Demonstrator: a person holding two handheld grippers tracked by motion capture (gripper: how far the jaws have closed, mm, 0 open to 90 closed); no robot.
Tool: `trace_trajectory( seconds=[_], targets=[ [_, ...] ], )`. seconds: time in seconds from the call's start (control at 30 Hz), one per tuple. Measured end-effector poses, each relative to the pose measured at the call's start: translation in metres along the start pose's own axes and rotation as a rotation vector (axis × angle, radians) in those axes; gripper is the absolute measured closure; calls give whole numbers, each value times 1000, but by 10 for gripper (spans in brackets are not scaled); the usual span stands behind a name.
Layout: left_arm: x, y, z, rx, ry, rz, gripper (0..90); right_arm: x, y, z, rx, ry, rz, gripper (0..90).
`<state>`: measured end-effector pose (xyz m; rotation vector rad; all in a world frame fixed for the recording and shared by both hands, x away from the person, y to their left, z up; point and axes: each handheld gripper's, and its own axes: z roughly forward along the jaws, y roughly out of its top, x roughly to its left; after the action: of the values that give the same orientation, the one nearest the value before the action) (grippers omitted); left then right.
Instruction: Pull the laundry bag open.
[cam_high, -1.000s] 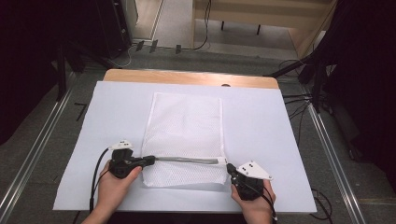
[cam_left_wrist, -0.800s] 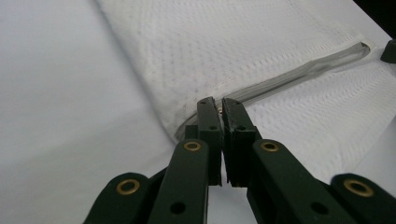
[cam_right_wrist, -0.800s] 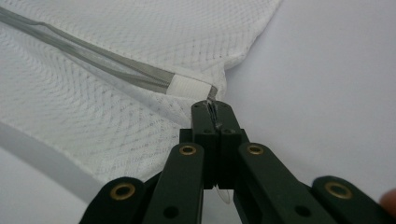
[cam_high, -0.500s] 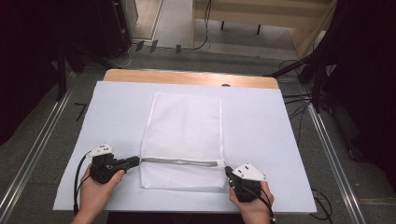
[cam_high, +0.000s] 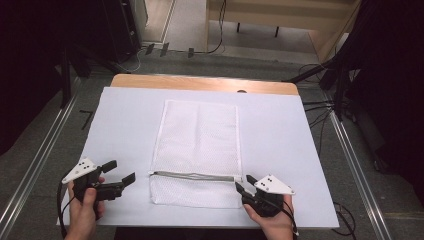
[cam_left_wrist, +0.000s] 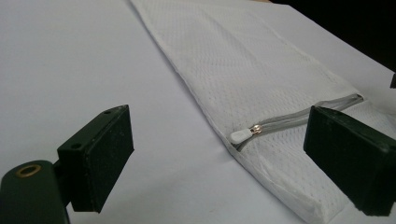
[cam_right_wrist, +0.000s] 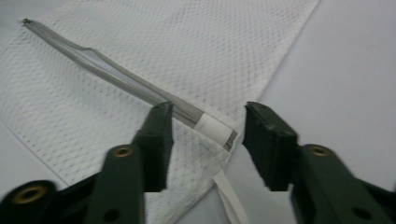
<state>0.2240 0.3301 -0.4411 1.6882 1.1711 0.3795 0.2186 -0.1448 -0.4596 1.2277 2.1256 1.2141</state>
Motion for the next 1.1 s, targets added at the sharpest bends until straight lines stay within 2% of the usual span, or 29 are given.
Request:
trace_trajectory(
  seconds=[0.1,0.2,0.27,0.33,0.37,0.43,0.47,0.6,0.7,0.9,1.1],
  targets=[
    [7,-2,-5,-13,21,-6,78,-8,2,-4,-16,-11,16,302],
    [13,-3,-9,-15,87,8,69,-17,2,-7,-14,-42,24,139],
    [16,-3,-10,-28,85,15,60,-25,2,-11,-15,-54,35,128],
    [17,-3,-11,-36,66,23,0,-34,1,-15,-21,-56,58,90],
    [17,-3,-11,-36,64,29,0,-37,2,-16,-26,-57,63,74],
    [17,-3,-12,-37,85,39,0,-44,2,-20,-36,-62,76,34],
    [17,-2,-12,-38,80,45,0,-47,2,-22,-40,-65,86,18],
    [19,-2,-15,-44,82,51,0,-61,0,-29,-50,-87,107,0],
    [24,-1,-17,-54,82,45,0,-72,-2,-34,-49,-123,127,0],
    [32,-2,-21,-65,87,28,0,-91,-8,-41,-52,-158,153,0],
    [35,-2,-23,-68,90,43,0,-108,-14,-46,-62,-187,173,0]
  ],
)
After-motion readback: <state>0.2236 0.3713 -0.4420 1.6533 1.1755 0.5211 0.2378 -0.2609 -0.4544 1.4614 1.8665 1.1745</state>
